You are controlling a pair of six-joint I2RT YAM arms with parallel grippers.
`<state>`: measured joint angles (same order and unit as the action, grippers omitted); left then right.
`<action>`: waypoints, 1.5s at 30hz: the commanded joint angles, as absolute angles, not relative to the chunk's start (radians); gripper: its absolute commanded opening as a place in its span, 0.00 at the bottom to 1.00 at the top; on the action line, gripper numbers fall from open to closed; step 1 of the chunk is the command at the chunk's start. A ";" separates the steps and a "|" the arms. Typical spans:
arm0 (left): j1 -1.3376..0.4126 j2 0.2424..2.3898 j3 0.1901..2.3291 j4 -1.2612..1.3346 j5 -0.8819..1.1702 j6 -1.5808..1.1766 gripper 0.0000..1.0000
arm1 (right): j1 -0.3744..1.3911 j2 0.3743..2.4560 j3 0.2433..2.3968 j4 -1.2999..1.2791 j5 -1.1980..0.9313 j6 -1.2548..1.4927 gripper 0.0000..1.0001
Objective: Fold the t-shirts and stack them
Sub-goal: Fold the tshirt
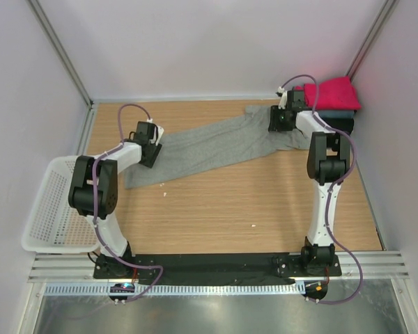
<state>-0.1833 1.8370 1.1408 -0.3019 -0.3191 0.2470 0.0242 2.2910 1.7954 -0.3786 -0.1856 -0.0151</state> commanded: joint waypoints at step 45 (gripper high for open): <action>-0.560 1.448 0.663 -0.417 -0.436 0.328 0.61 | 0.123 2.686 2.513 -0.690 -0.160 -0.043 0.64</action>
